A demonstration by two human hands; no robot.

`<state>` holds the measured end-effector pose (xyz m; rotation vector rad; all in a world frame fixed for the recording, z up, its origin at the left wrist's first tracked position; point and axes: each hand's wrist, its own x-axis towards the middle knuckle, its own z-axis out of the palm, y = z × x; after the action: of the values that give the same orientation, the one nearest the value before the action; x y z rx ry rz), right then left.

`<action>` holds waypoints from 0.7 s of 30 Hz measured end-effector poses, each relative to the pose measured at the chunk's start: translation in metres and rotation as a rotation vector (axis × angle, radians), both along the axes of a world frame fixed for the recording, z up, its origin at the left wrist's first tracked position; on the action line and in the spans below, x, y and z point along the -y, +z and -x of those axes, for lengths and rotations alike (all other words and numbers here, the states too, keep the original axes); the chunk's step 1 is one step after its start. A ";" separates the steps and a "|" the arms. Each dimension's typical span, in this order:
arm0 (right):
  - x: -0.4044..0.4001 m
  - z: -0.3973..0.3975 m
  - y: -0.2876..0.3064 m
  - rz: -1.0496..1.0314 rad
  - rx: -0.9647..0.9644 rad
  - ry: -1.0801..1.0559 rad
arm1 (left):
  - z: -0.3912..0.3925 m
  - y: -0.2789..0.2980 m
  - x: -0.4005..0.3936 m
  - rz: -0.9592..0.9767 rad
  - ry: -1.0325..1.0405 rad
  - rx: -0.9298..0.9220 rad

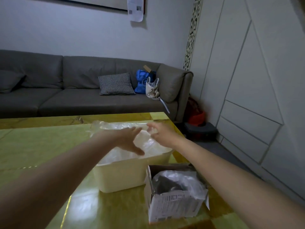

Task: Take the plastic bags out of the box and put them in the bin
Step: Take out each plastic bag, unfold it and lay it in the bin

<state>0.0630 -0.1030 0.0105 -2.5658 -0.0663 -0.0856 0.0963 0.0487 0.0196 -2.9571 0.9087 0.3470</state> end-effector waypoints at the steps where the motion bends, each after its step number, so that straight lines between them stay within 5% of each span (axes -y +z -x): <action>1: 0.002 -0.002 -0.003 0.049 -0.043 0.011 | -0.004 -0.010 0.003 -0.081 0.010 -0.011; 9: -0.007 -0.007 -0.007 0.609 -0.294 0.050 | -0.010 -0.031 0.001 -0.413 0.032 -0.101; 14: -0.028 -0.012 0.012 0.615 -0.066 0.105 | -0.017 -0.038 0.000 -0.402 0.028 -0.088; 17: -0.033 -0.013 0.006 0.614 -0.465 0.184 | -0.020 -0.045 -0.001 -0.349 0.047 -0.087; 21: -0.027 -0.016 -0.003 0.745 -0.629 0.154 | -0.024 -0.040 -0.017 -0.434 0.001 -0.071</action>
<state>0.0787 -0.0761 0.0074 -3.1644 -0.0627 0.9663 0.1206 0.0662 -0.0201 -2.5612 0.7264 0.5702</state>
